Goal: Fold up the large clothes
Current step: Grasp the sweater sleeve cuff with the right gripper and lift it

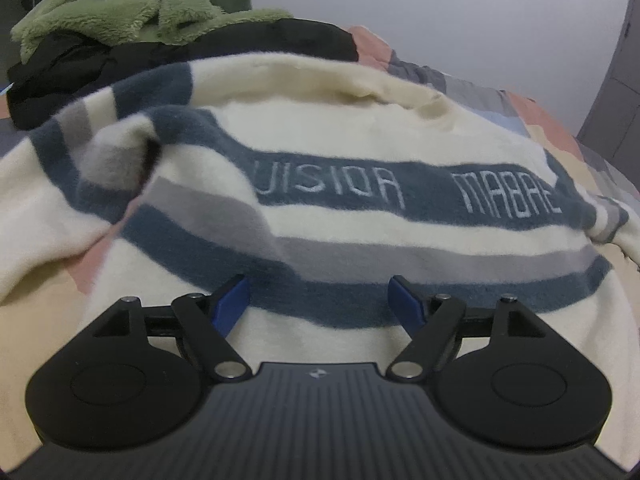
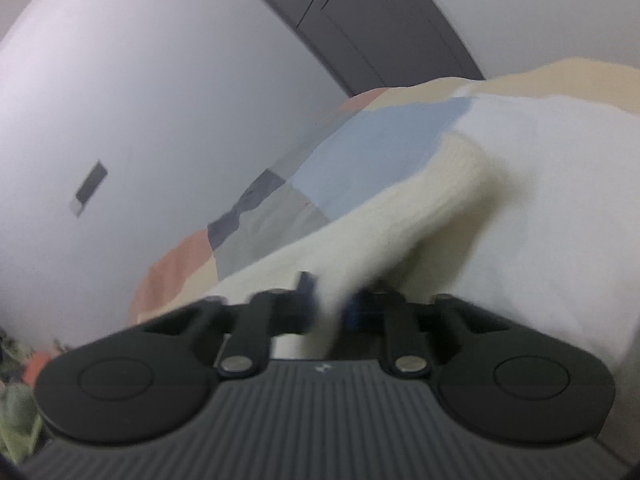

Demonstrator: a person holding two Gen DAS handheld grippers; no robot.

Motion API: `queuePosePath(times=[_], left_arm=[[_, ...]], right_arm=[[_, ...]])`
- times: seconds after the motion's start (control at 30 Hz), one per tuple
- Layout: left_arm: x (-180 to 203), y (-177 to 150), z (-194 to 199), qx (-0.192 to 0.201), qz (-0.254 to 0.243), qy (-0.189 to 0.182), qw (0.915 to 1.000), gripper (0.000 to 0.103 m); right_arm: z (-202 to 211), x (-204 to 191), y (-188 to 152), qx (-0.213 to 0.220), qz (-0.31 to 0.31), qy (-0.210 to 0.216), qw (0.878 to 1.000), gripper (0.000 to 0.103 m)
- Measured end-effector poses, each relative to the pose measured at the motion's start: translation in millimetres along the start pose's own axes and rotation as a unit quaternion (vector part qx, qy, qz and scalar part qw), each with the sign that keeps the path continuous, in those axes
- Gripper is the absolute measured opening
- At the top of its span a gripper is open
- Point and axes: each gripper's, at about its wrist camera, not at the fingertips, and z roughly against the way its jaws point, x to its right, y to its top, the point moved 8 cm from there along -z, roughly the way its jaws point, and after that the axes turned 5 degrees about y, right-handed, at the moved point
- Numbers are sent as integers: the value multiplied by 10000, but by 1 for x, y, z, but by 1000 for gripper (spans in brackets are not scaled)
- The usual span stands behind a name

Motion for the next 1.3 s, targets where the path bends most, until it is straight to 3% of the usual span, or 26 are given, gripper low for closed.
queuePosePath(times=[0.17, 0.3, 0.43, 0.6, 0.8, 1.0, 1.17, 1.3], left_arm=[[-14, 10, 15, 14, 71, 97, 9999, 80], [-24, 18, 33, 126, 17, -25, 9999, 80], [-34, 23, 52, 347, -7, -235, 9991, 80], [-58, 27, 69, 421, 141, -417, 9981, 80], [-88, 33, 98, 687, 349, -638, 9950, 80], [-120, 42, 121, 953, 800, -903, 9881, 80], [-135, 44, 122, 991, 1071, -1080, 9834, 80], [-134, 43, 118, 974, 1082, -1209, 9819, 80]], right_arm=[[14, -66, 22, 1, 662, 339, 9972, 11], [37, -145, 41, 86, 1217, 802, 9893, 11], [68, -232, 45, 120, 1717, 1343, 9759, 11], [116, -343, 13, 101, 2645, 1904, 9454, 11], [169, -448, -85, -204, 3583, 2594, 8966, 11], [202, -498, -214, -875, 4160, 3078, 8512, 12], [213, -497, -325, -1707, 4573, 3156, 8137, 12], [207, -469, -393, -2445, 4769, 2991, 7895, 12]])
